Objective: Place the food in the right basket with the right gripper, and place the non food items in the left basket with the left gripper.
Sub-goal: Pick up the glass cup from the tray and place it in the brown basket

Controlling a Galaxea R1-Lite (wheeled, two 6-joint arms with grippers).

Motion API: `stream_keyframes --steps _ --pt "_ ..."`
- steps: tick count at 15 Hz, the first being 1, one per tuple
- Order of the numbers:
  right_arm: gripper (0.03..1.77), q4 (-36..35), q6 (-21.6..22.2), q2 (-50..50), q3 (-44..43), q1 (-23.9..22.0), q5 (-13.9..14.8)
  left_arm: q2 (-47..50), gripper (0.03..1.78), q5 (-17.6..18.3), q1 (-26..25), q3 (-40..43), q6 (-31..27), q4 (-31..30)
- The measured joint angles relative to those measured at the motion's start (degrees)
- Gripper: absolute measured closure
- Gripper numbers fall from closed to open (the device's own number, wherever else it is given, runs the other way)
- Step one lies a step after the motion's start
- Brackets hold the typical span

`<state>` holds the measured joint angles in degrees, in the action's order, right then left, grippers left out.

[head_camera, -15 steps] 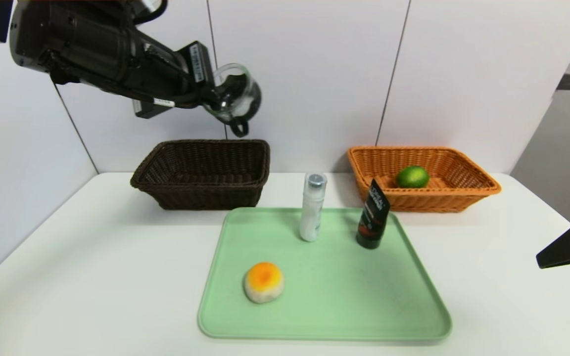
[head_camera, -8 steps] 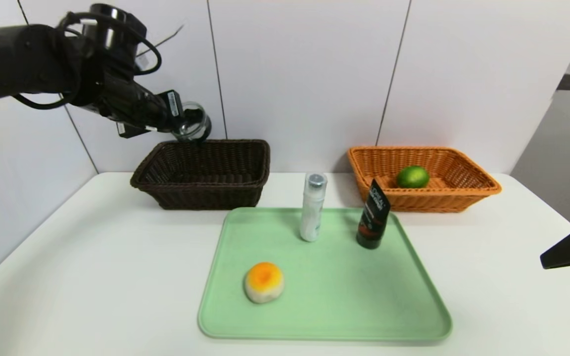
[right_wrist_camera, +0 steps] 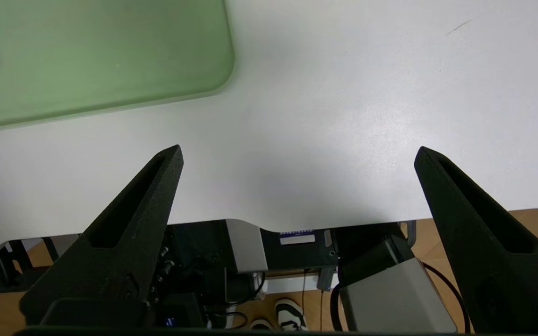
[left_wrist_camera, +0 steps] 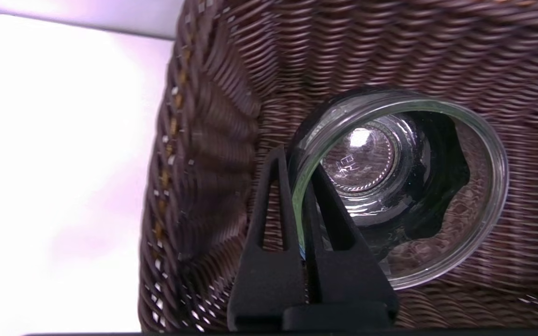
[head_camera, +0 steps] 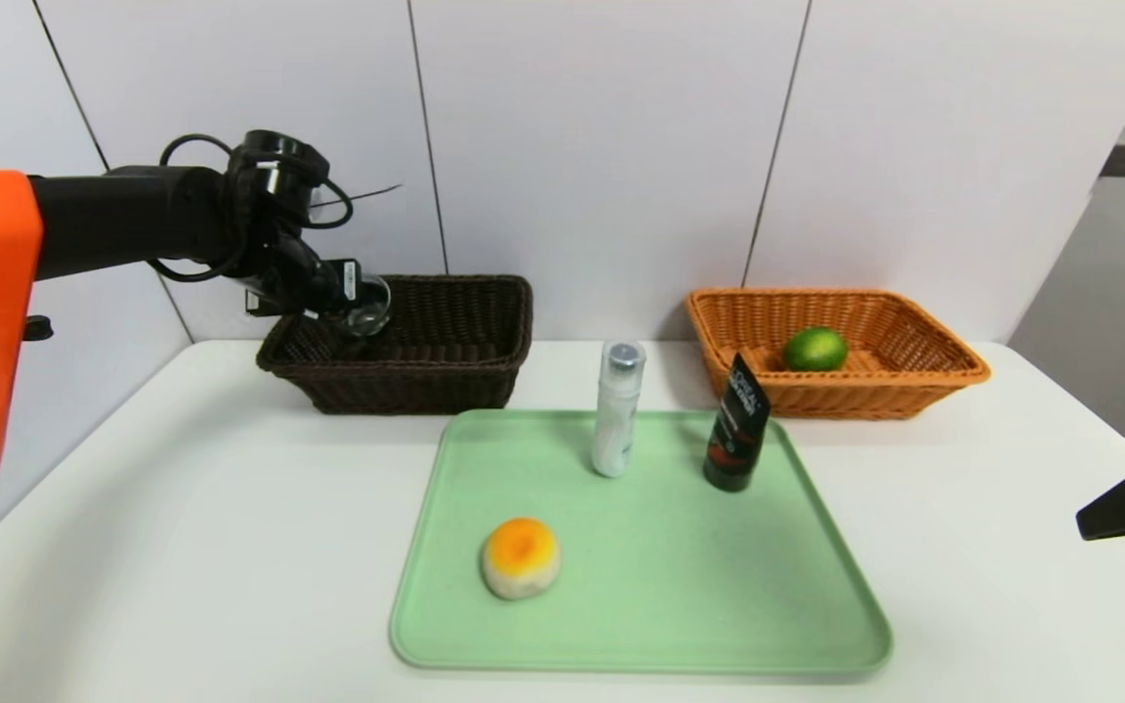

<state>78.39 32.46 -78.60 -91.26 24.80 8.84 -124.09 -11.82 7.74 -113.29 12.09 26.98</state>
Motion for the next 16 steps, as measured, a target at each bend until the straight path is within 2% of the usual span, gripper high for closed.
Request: stream_keyframes --steps 4,13,16 --pt "0.09 -2.6 0.0 0.0 1.4 0.0 0.1 -1.6 1.71 0.2 -0.1 0.0 -0.1 0.2" --pt "0.09 -2.7 0.0 0.0 1.7 -0.1 0.1 -2.6 1.69 0.2 -0.2 -0.1 -0.1 -0.9" --pt "0.09 -2.7 -0.1 0.1 1.7 -0.1 0.1 -2.2 1.18 0.3 -0.2 -0.1 0.0 -1.5"
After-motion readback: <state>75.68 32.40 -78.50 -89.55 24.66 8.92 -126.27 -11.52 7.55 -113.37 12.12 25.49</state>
